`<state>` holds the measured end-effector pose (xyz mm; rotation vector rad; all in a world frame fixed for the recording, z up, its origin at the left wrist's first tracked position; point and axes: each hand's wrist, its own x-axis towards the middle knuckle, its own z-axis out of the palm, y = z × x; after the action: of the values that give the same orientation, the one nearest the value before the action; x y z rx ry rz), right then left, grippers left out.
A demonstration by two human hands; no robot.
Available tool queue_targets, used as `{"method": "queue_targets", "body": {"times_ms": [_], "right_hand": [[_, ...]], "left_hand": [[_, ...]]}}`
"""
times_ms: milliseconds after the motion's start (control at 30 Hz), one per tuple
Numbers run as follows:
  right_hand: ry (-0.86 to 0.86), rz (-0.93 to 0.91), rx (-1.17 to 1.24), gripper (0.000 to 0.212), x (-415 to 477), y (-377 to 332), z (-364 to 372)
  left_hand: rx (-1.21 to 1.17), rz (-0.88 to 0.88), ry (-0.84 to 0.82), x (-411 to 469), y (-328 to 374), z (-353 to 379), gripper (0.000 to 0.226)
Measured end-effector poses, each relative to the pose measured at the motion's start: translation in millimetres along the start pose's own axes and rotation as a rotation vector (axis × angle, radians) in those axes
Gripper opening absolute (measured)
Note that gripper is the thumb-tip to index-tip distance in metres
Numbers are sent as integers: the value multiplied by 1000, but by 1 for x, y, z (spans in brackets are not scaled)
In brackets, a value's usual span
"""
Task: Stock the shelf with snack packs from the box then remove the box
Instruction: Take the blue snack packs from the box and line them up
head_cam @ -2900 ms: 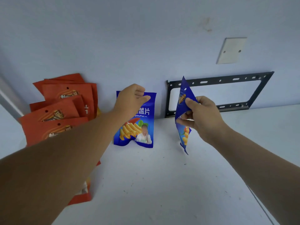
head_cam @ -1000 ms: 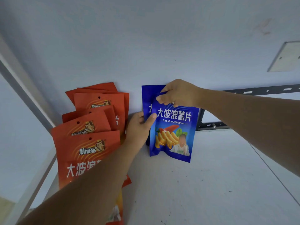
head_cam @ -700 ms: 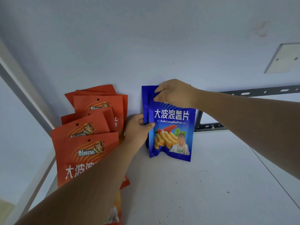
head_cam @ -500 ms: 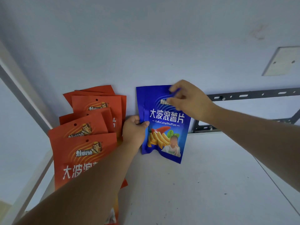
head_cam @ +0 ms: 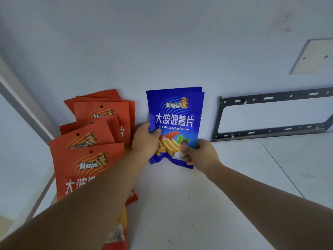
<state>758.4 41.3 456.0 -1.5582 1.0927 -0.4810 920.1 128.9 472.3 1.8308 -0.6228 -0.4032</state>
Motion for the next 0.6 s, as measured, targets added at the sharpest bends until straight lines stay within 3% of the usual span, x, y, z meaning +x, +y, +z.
{"method": "queue_targets", "body": {"times_ms": [167, 467, 600], "right_hand": [[102, -55, 54, 27, 10, 4, -10], [132, -43, 62, 25, 12, 7, -19], [130, -50, 29, 54, 8, 11, -19]], "left_hand": [[122, 21, -6, -9, 5, -1, 33], [210, -29, -60, -22, 1, -4, 24], [169, -1, -93, -28, 1, -5, 25]]}}
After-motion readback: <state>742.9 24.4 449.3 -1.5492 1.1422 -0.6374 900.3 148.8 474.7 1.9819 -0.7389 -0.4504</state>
